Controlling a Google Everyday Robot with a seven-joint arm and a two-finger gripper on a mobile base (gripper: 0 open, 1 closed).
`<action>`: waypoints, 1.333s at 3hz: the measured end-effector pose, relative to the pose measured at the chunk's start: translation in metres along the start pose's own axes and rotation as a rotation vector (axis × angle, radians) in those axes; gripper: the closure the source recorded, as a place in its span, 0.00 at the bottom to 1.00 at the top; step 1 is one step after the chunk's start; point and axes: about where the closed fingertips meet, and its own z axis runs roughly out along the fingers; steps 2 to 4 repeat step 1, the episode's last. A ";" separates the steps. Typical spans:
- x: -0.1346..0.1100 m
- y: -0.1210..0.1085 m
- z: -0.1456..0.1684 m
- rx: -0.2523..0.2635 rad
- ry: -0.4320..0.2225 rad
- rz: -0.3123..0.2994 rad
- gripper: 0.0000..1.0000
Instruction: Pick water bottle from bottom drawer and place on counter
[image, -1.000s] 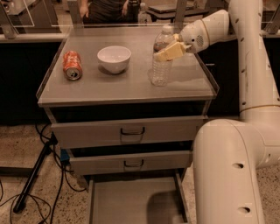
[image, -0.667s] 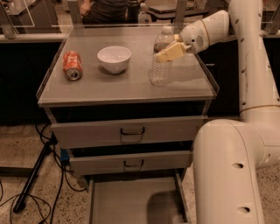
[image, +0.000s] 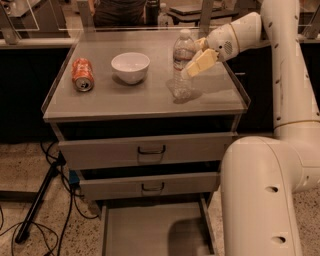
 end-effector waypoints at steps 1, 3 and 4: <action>0.000 0.000 0.000 0.000 0.000 0.000 0.00; 0.000 0.000 0.000 0.000 0.000 0.000 0.00; 0.000 0.000 0.000 0.000 0.000 0.000 0.00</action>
Offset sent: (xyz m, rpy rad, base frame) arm 0.0000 0.0000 0.0000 0.0000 0.0000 0.0000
